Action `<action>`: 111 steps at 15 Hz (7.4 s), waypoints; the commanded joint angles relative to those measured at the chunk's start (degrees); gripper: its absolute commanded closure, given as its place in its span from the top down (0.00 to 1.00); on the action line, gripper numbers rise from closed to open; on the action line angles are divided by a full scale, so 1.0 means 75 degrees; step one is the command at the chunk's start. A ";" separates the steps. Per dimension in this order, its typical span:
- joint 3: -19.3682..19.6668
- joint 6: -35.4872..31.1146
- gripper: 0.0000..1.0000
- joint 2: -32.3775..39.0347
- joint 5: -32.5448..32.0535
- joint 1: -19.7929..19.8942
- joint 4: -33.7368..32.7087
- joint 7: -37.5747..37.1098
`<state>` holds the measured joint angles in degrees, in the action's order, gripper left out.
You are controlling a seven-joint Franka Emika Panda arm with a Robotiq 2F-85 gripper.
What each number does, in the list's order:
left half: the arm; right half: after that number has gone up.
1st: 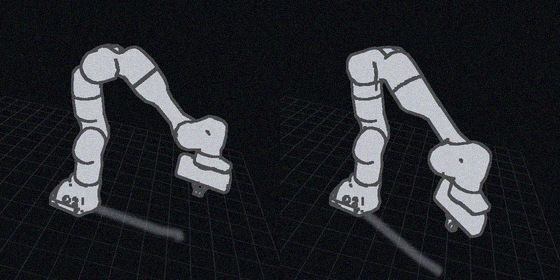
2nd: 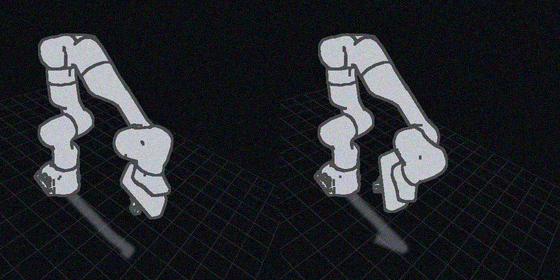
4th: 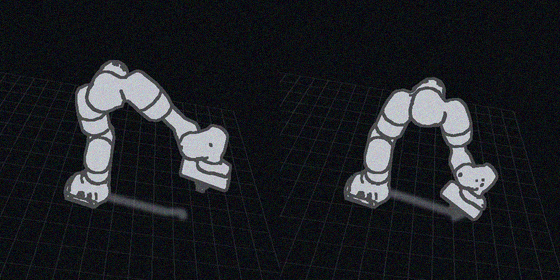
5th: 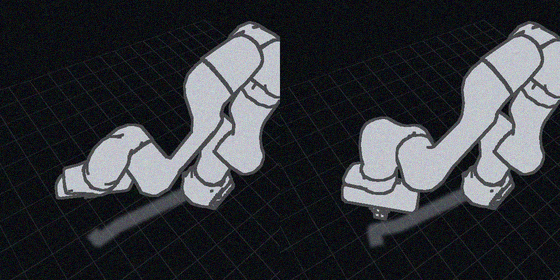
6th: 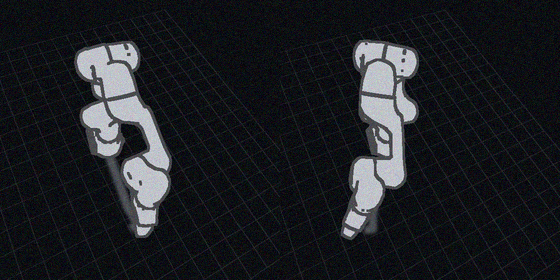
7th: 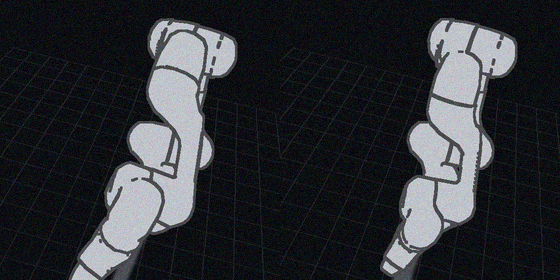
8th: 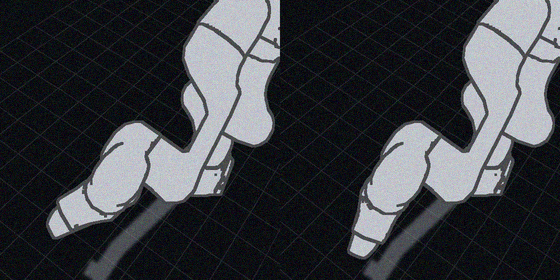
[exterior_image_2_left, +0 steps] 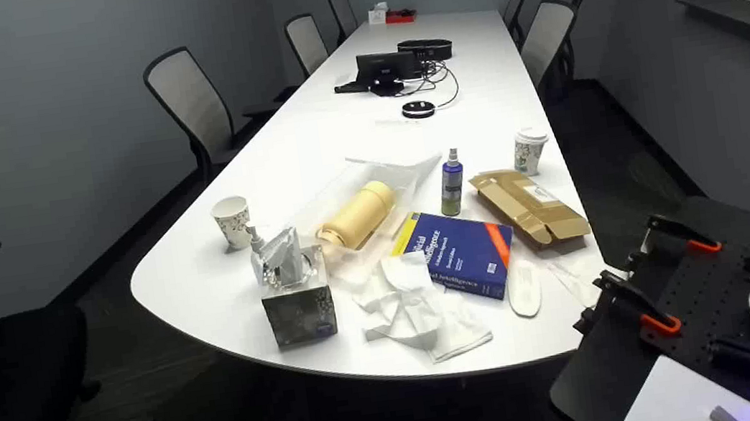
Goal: Put the clear lid on the blue bottle.
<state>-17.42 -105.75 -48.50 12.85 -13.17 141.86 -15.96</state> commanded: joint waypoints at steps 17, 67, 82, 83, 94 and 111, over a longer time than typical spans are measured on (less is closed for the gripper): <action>0.2539 -0.1480 1.00 0.2368 -0.1105 0.1104 -0.0400 0.3173; 0.2361 -0.7760 1.00 1.1996 -0.0355 0.2879 -0.2734 0.2161; 0.2439 -0.6731 1.00 1.3173 -0.0219 0.2896 -0.4242 0.1660; 0.2463 -0.6772 1.00 1.3268 -0.0219 0.2874 -0.4307 0.1619; 0.2431 -0.6887 0.35 1.3512 -0.0214 0.2770 -0.4449 0.1526; 0.2911 -0.6169 0.06 1.2348 -0.0323 0.1981 -0.3557 0.0509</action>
<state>2.52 -155.91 49.85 10.94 4.32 110.89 -8.35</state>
